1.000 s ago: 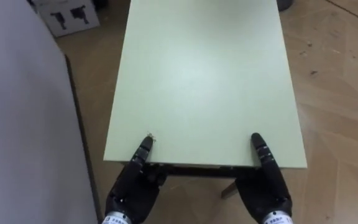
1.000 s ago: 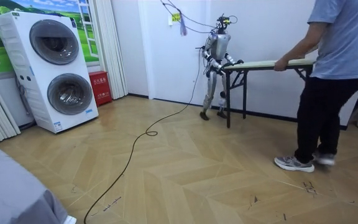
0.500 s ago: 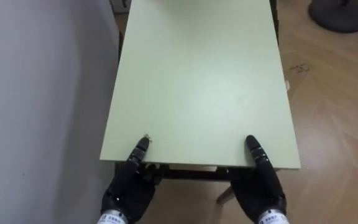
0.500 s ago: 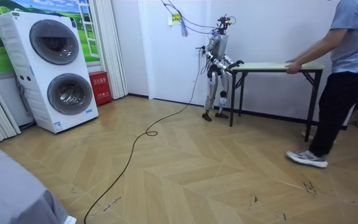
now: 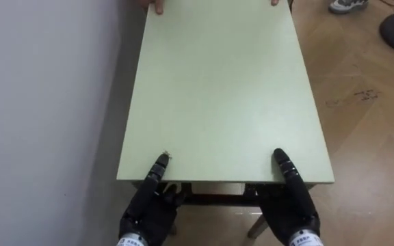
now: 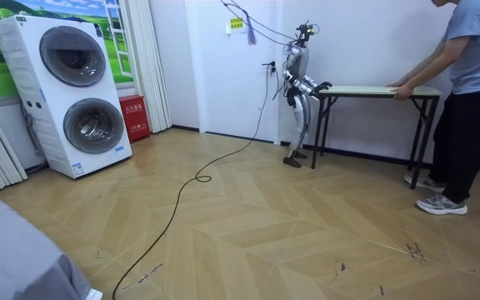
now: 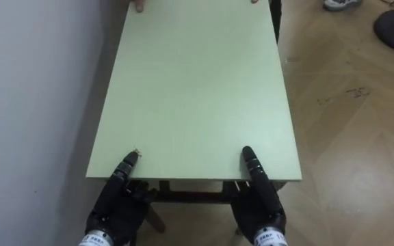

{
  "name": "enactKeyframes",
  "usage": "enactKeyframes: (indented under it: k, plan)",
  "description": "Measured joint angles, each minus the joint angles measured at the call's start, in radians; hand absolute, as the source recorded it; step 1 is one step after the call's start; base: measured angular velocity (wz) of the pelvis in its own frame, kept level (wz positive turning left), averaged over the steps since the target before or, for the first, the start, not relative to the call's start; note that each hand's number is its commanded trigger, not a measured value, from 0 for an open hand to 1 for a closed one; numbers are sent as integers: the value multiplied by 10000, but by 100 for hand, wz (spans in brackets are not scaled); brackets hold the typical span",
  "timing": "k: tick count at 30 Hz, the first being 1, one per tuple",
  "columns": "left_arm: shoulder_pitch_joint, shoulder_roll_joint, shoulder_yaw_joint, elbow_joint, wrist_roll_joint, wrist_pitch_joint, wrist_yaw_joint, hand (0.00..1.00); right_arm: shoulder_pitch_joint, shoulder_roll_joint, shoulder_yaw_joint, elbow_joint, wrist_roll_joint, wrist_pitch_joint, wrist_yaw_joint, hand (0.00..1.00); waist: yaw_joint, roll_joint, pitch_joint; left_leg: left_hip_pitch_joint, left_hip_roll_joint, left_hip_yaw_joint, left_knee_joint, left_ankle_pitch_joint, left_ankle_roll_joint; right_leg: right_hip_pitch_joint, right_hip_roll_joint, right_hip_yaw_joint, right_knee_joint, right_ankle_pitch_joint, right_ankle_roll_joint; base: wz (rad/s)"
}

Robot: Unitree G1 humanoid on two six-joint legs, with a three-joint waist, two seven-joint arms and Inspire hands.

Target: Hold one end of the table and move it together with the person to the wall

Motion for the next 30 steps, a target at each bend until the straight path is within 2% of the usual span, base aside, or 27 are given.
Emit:
enactKeyframes:
  k: [2,10,14,21,23,25,26,29,30]
  plan:
    - [-4,-1,15,1,0,2,1,100,-11,-34,14,-14,-26,10,0,100,95,8,2,64,51,24,-98,-20,-39,92,90,-14,-213,66,83,-8]
    - [19,72,31,0,64,2,111,100,23,-25,34,55,-72,112,-14,100,282,24,11,392,262,75,-401,-84,-148,540,456,69,-916,176,52,-7]
    - [73,70,31,23,82,-1,94,100,44,-22,34,67,-90,131,-13,100,333,14,15,534,263,177,-539,-86,-152,566,526,360,-957,187,58,-8]
    - [246,67,94,703,89,-116,-487,100,205,95,34,449,-270,312,122,100,319,-35,8,1332,239,175,-1072,-95,-234,1224,651,538,-1292,196,73,-2]
    - [289,59,124,943,89,-227,-733,100,243,105,90,557,-313,344,191,100,324,-79,-9,1488,243,191,-1189,-74,-242,1315,680,627,-1299,204,86,-4]
    - [311,25,209,1246,105,-309,-1033,100,261,123,96,742,-351,469,351,100,329,-109,-110,1537,290,190,-1250,-80,-291,1405,761,633,-1470,207,89,-5]
    - [310,10,240,1326,141,-334,-1114,100,259,139,96,778,-359,488,390,100,339,-114,-114,1545,303,191,-1250,-85,-304,1421,780,633,-1493,211,93,-3]
    - [235,-4,366,1927,177,-502,-1521,92,221,264,187,1124,-413,503,553,100,334,-152,-121,1719,422,164,-1253,-152,-413,1721,928,596,-1679,247,107,-1]
    - [251,0,428,2124,178,-499,-1661,88,221,282,243,1377,-415,526,699,100,329,-231,-196,1797,446,85,-1267,-214,-510,1861,991,591,-1810,249,104,0]
